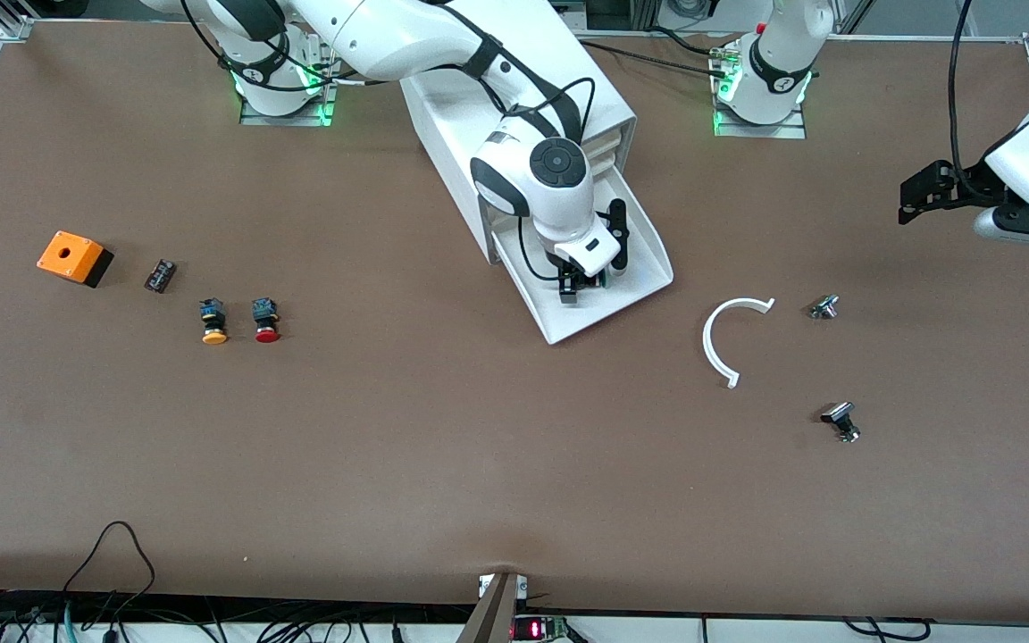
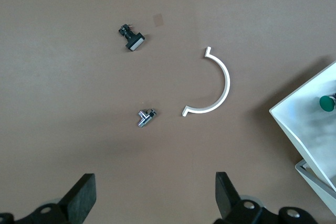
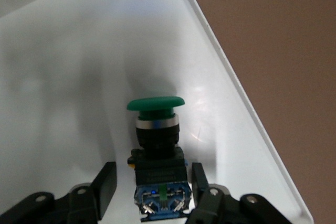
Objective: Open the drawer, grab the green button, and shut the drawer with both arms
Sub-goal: 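Grasp the green push button inside the drawer with the right gripper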
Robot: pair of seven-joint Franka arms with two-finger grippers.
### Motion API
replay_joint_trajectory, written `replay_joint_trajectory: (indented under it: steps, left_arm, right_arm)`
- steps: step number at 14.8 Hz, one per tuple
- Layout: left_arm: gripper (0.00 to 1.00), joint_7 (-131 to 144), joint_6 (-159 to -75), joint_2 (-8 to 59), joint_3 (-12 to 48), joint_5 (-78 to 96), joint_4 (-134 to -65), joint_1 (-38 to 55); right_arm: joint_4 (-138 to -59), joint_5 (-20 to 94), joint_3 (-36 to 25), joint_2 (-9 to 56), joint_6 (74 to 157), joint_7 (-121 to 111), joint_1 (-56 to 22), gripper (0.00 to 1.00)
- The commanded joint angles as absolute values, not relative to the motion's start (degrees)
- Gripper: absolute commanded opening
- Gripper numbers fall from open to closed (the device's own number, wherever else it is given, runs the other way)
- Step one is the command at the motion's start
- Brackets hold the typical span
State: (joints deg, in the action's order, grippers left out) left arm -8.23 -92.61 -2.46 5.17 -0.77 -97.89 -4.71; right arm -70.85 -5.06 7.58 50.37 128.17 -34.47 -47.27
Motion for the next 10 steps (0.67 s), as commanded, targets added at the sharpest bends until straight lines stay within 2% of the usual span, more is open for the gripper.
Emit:
replay_joint_trajectory:
  steps: [1, 4, 6, 10]
  left_arm:
    - [1.00, -8.09, -91.32, -1.49, 5.10, 0.44, -95.89, -5.01]
    - [1.00, -8.09, -91.32, -1.49, 5.18, 0.44, -95.80, -5.01]
    - [1.00, -8.09, -91.32, -1.49, 5.19, 0.44, -95.80, -5.01]
    - [1.00, -8.09, -91.32, -1.41, 5.10, 0.44, -95.80, -5.01]
  right_arm:
    - [-69.35, -6.59, 7.65, 51.77, 129.55, -34.63, -47.99, 0.48]
    - [-69.26, -7.11, 7.56, 51.68, 129.55, -34.54, -48.08, 0.36]
    - [-69.26, -8.96, 7.56, 51.59, 129.46, -34.19, -48.43, 0.31]
    - [-69.52, -8.53, 7.03, 48.18, 128.50, -34.28, -48.78, 0.29]
